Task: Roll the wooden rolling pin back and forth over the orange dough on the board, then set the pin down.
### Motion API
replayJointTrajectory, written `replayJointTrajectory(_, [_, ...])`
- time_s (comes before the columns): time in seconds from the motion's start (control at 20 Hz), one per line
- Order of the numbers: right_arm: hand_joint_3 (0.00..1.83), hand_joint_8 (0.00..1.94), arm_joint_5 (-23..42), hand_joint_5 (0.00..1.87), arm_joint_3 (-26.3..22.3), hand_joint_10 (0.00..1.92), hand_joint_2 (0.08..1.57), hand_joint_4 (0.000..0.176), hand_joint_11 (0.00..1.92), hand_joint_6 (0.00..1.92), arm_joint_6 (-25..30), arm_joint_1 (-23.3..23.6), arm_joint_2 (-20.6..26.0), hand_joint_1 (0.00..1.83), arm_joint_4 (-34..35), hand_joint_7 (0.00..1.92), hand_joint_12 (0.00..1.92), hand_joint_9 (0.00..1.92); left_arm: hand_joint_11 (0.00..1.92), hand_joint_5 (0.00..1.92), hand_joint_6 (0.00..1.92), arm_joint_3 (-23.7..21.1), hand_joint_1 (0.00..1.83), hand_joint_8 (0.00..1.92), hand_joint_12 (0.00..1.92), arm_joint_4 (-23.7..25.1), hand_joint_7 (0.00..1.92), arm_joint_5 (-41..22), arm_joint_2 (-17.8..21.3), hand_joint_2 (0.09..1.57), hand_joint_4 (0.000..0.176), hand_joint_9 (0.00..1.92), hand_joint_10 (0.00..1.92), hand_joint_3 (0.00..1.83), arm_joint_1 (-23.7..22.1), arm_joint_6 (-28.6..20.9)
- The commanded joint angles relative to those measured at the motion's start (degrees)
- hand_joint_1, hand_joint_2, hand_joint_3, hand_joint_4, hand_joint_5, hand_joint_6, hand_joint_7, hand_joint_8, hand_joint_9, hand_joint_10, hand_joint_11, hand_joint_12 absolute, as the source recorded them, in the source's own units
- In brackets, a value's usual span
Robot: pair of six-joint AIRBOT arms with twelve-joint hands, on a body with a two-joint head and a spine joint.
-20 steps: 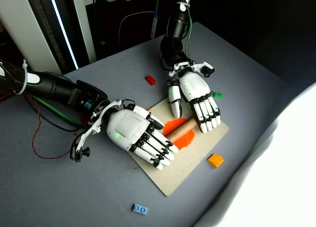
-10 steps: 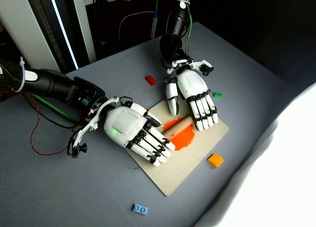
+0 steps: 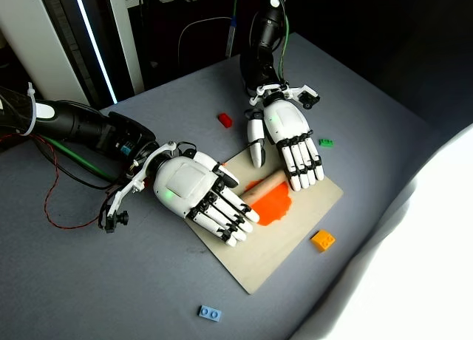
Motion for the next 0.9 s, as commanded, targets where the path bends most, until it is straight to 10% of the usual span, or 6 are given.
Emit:
replayJointTrajectory(0.0, [0.00,0.00,2.8,0.41,-0.3,0.00,1.54,0.000,0.00,0.00,-0.4,-0.4,0.1,0.00,-2.3,0.46,0.93,0.42,0.00,0.21,0.00,-0.3,0.00,0.00,0.39,1.4,0.27,-2.1,0.1,1.48,0.000,0.22,0.01,0.00,0.5,0.3])
replayJointTrajectory(0.85, [0.00,0.00,3.9,0.44,-1.9,0.00,1.57,0.000,0.00,0.01,-1.9,-0.3,0.3,0.00,-2.3,0.48,0.98,0.44,0.00,0.21,0.00,-3.4,0.00,0.00,0.39,1.8,0.28,-8.7,0.3,1.47,0.000,0.23,0.01,0.00,4.0,1.1])
